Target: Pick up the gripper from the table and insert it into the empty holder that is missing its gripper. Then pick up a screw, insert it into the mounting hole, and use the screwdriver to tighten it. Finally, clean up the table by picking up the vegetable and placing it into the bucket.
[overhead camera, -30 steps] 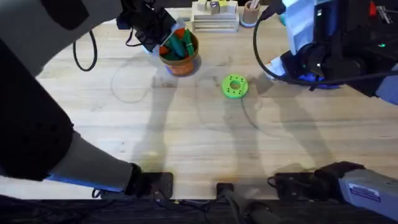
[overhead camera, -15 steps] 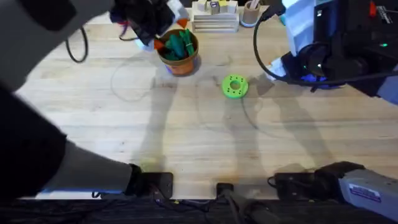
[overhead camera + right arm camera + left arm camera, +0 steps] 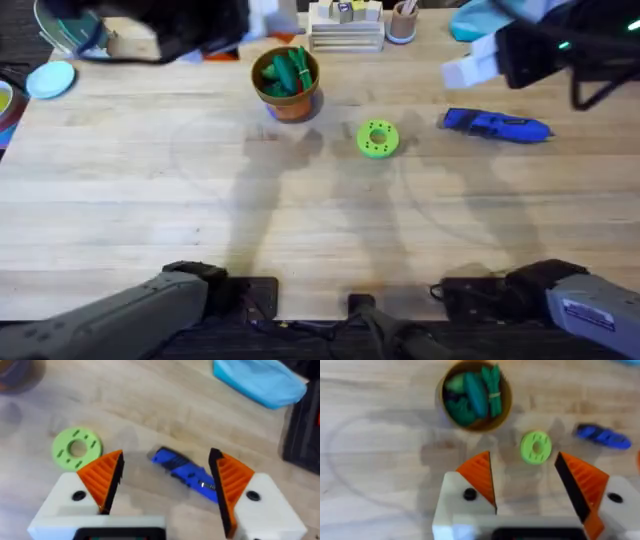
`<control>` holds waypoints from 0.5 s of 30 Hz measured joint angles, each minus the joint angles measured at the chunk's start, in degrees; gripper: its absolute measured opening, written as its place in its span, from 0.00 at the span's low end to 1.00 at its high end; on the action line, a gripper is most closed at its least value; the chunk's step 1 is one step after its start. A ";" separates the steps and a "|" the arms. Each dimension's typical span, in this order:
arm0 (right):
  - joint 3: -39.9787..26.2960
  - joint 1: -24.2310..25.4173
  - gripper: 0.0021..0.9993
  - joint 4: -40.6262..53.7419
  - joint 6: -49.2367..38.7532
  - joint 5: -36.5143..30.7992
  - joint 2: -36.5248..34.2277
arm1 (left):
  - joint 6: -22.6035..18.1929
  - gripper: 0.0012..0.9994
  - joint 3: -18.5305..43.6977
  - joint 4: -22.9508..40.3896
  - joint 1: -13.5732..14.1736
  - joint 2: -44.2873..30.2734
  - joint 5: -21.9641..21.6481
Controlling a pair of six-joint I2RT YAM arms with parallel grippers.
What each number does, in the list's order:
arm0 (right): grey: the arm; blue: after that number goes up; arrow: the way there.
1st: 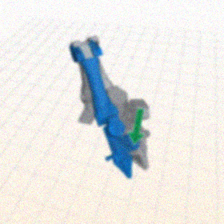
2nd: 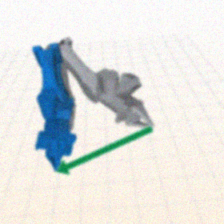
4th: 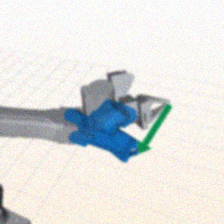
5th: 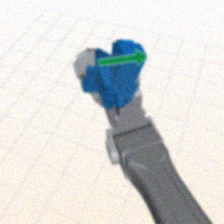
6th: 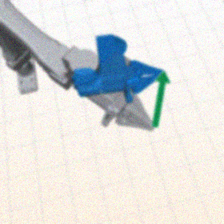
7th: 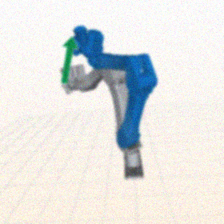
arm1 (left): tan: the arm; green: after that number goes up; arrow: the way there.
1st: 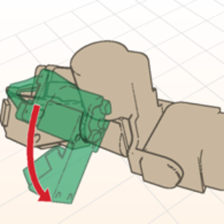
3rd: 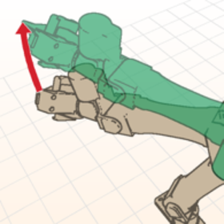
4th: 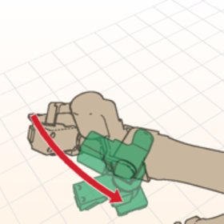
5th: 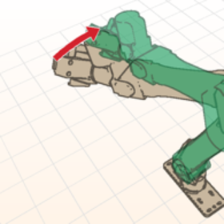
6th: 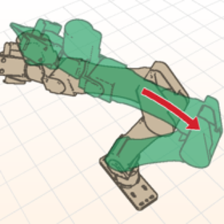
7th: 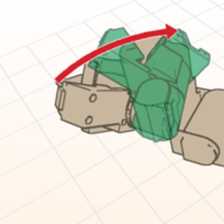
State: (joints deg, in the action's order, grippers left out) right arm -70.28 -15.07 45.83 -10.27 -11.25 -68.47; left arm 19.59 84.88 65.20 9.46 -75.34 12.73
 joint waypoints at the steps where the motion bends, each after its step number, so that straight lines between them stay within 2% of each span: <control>1: -1.77 -0.03 0.99 2.43 0.25 0.39 0.00 | -1.24 0.78 0.00 1.84 -0.01 0.96 -0.42; 7: -11.27 -0.03 0.99 14.51 1.10 1.54 0.06 | -8.66 0.78 -0.02 11.34 -0.01 8.54 -2.55; 10: -12.67 -0.03 0.99 16.41 1.41 1.71 0.62 | -11.05 0.79 -0.02 13.77 -0.01 12.47 -3.37; 15: -12.72 -0.03 0.99 17.72 3.70 1.91 1.01 | -12.70 0.79 -0.02 15.22 -0.01 16.89 -4.45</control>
State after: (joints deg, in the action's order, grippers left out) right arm -83.00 -15.09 63.55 -6.57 -9.34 -67.46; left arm 6.89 84.86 80.42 9.45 -58.45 8.28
